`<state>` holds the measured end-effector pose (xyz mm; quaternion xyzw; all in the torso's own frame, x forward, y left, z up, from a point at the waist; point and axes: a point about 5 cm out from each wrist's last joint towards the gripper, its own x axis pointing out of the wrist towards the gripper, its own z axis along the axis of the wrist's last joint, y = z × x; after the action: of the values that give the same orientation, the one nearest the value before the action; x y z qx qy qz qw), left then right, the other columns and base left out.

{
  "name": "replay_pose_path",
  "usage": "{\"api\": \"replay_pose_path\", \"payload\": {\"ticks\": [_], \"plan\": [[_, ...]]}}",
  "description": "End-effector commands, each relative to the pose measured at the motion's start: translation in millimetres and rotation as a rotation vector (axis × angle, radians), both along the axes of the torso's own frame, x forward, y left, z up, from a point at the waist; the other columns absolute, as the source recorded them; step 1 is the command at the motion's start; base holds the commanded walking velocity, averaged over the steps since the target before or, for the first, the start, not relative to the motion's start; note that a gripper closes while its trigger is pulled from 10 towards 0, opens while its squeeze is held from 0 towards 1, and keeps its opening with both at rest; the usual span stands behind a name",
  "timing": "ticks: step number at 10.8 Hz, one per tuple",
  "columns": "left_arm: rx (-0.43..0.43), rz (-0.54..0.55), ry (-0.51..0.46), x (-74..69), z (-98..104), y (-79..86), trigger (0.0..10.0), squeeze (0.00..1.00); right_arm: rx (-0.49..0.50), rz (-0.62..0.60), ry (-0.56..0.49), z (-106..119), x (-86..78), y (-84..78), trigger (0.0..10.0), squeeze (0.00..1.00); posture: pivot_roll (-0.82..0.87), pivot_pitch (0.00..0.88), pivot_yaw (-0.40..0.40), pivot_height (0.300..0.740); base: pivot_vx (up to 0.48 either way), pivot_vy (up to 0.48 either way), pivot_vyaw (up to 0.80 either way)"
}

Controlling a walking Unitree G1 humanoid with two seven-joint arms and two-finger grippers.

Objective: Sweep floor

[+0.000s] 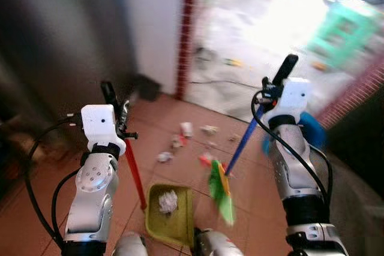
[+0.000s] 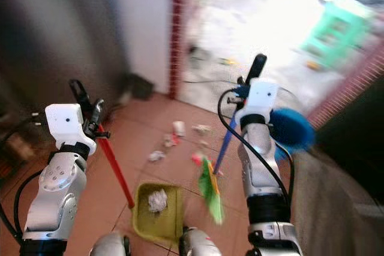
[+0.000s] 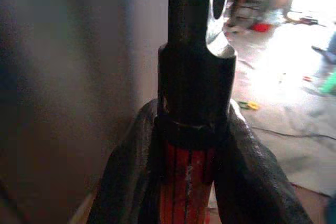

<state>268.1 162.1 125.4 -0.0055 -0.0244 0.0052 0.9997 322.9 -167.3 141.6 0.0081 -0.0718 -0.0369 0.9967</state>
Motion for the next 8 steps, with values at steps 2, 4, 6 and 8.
{"api": "replay_pose_path", "payload": {"ticks": [2, 4, 6, 8], "plan": [[-0.019, -0.035, -0.065, 1.5, 16.4, -5.7, 10.0, 0.00, -0.018, -0.007, -0.035, 7.4, 1.1, -0.3, 10.0, 0.00, 0.05, 0.045, -0.043, 0.740, 0.000, 0.000, -0.80], [-0.026, -0.034, -0.070, 3.5, 18.3, -3.7, 10.0, 0.00, -0.022, 0.002, -0.038, 7.9, 2.2, 0.8, 10.0, 0.00, 0.04, 0.043, -0.048, 0.740, 0.000, 0.000, -0.80], [-0.029, -0.038, -0.069, 5.2, 17.2, -4.3, 10.0, 0.00, -0.017, -0.001, -0.036, 8.5, 2.9, -1.2, 10.0, 0.00, 0.04, 0.041, -0.047, 0.740, 0.000, 0.000, -0.80], [-0.053, -0.055, -0.062, 5.8, 16.2, -9.4, 10.0, 0.00, -0.024, -0.008, -0.035, 9.4, 3.2, -3.5, 10.0, 0.00, 0.02, 0.044, -0.046, 0.740, 0.000, 0.000, -0.80]]}}
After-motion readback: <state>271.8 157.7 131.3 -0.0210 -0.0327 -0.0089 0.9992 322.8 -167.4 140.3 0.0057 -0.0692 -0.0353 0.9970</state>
